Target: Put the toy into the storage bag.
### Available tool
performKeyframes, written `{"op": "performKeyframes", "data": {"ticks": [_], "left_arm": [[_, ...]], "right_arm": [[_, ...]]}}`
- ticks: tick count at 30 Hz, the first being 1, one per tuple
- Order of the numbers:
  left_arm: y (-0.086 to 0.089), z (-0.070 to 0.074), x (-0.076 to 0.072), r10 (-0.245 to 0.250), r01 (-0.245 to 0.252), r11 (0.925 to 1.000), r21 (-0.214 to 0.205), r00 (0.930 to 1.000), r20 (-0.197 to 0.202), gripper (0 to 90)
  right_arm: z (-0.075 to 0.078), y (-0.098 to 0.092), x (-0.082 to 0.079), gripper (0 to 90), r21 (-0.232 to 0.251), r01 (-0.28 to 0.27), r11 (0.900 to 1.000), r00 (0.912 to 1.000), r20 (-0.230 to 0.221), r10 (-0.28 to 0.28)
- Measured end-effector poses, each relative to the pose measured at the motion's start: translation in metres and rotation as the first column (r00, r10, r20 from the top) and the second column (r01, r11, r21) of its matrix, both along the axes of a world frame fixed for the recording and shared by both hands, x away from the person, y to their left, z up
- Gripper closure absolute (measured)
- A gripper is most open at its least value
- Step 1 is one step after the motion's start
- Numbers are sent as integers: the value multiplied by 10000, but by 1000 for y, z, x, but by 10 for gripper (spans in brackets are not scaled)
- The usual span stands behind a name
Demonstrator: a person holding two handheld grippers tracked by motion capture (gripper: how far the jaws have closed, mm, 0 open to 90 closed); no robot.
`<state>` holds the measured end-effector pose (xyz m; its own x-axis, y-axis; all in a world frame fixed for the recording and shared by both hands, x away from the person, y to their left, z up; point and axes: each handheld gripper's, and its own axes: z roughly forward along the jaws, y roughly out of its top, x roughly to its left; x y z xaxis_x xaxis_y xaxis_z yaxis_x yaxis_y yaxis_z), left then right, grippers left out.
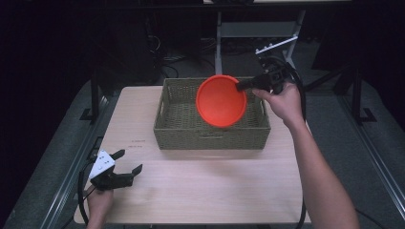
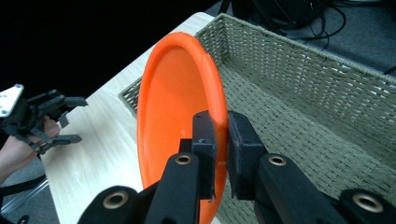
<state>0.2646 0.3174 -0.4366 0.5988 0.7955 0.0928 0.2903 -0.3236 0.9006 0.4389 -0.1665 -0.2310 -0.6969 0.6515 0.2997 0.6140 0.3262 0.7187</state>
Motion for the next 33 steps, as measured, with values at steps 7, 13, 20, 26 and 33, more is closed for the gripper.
{"op": "performKeyframes", "data": {"ticks": [7,13,20,26,33], "left_arm": [[1,0,0,62,-62,10000,-69,10000,18,130],[1,0,0,62,-61,9999,-145,10000,34,129],[1,0,0,45,-45,9999,-162,10000,-16,130],[2,0,1,58,-58,9999,-133,10000,-19,129],[1,0,0,43,-43,10000,-47,9999,93,130]], "right_arm": [[-2,9,18,822,-9,313,9995,9994,-136,-313],[-9,12,33,822,-49,679,9977,9971,-345,-681],[-22,13,45,822,-69,1094,9940,9920,-630,-1096],[-32,14,53,822,-175,1248,9920,9888,-801,-1258],[-50,15,62,821,43,1665,9860,9802,-1090,-1651]]}}
